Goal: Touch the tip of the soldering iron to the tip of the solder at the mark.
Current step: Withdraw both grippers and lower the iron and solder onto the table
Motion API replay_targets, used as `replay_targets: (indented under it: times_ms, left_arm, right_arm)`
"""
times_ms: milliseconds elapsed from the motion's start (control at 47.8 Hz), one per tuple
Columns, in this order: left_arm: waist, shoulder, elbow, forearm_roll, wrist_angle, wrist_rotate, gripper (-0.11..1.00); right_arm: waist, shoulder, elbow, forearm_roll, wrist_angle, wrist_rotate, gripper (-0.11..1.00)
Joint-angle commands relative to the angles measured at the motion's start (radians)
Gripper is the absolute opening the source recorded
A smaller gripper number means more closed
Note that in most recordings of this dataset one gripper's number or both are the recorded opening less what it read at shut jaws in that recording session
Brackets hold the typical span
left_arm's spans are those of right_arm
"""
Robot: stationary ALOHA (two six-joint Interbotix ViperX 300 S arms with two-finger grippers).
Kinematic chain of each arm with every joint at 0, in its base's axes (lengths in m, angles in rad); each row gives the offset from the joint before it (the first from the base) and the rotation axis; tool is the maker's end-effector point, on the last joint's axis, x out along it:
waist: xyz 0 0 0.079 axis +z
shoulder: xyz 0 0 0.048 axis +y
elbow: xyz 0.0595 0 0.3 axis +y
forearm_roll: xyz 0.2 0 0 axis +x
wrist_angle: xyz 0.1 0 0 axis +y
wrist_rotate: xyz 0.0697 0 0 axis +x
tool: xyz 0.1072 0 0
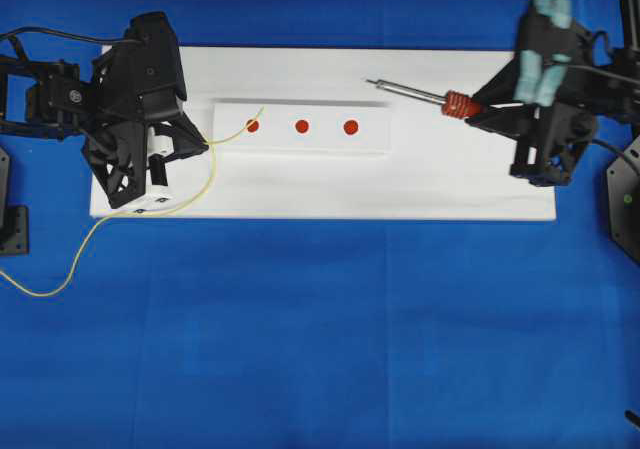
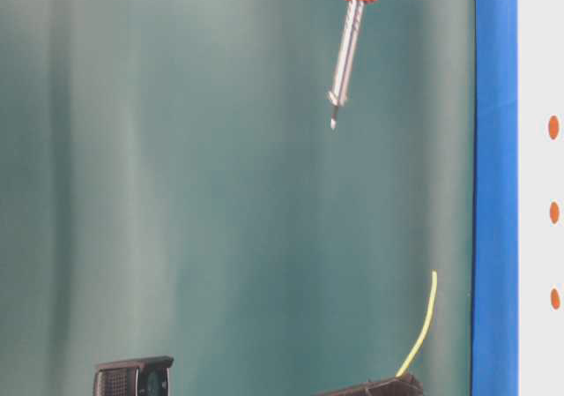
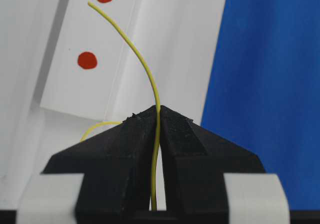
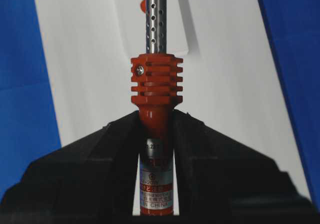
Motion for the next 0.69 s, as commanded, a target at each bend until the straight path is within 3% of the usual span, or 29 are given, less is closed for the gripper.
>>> replay_targets:
  times_ms: [0,272,481,670]
  left_arm:
    - [-0.003,-0.014,-0.005,0.002,-0.023,-0.002,0.0]
    - [-0.043,-0.031,-0.002,0.002,-0.04,-0.029,0.0]
    - [-0.179,-0.094,0.041,0.002,-0.081,-0.133,0.0]
    - [-0.307,-0.121,0.098,0.002,-0.189,-0.155,0.0]
  right_arm:
    - [0.0,-0.015,0.018,0.002,-0.061,0.009,0.06]
    - [0.018,-0.018,-0.002,0.014,-0.089,0.015,0.06]
    - [0.189,-0.031,-0.018,0.017,-0.115,0.018,0.06]
    - [0.341,0.008,-0.018,0.017,-0.193,0.054,0.06]
